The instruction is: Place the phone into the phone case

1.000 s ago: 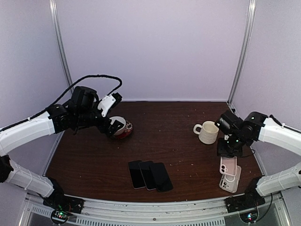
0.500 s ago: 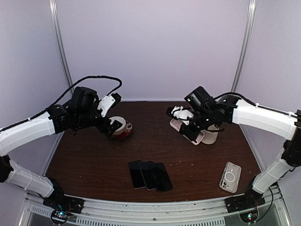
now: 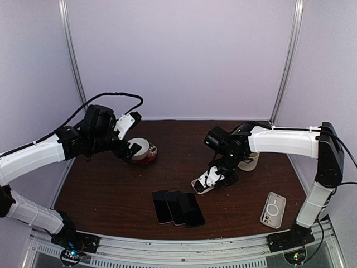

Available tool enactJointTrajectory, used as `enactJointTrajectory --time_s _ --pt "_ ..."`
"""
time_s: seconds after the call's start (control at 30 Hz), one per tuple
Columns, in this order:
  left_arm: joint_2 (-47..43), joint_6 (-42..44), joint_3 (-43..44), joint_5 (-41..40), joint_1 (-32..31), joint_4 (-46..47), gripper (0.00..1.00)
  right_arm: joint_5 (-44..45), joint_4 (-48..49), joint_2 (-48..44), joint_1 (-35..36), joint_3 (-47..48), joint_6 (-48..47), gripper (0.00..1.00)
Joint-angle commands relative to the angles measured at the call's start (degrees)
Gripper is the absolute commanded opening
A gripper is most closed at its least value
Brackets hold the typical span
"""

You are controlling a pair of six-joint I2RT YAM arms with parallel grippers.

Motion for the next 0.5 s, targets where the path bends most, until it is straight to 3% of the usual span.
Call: enactJointTrajectory --time_s 0.0,0.07,0.13,0.2,0.3,0.4,0.47 --pt "-0.06 1.22 -0.85 -0.32 0.68 3.26 0.98 -3.62 0.21 -3.05 0.91 -2.86 -2.39 0.39" --pt "0.37 1.66 -0.99 -0.01 0.67 3.33 0.98 -5.50 2.71 -5.87 0.92 -3.68 2.28 0.51" --pt "0.78 2.40 -1.36 1.83 0.64 3.54 0.98 -7.77 6.62 -9.61 0.79 -4.68 9.90 0.53" --pt "1.40 3.49 -1.50 5.92 0.64 3.09 0.97 -7.84 17.90 -14.25 0.67 -7.59 25.27 0.52" --pt "4.25 4.54 1.85 18.66 0.45 -1.16 0.81 1.12 30.21 -20.10 -0.24 -14.80 54.84 0.51" --pt "11.43 3.60 8.53 29.51 -1.33 -5.73 0.61 10.89 25.87 -21.83 -0.84 -16.41 72.98 0.49" --pt "17.04 0.61 12.24 31.58 -3.43 -5.91 0.45 18.02 20.51 -21.37 -0.99 -17.01 83.54 0.34"
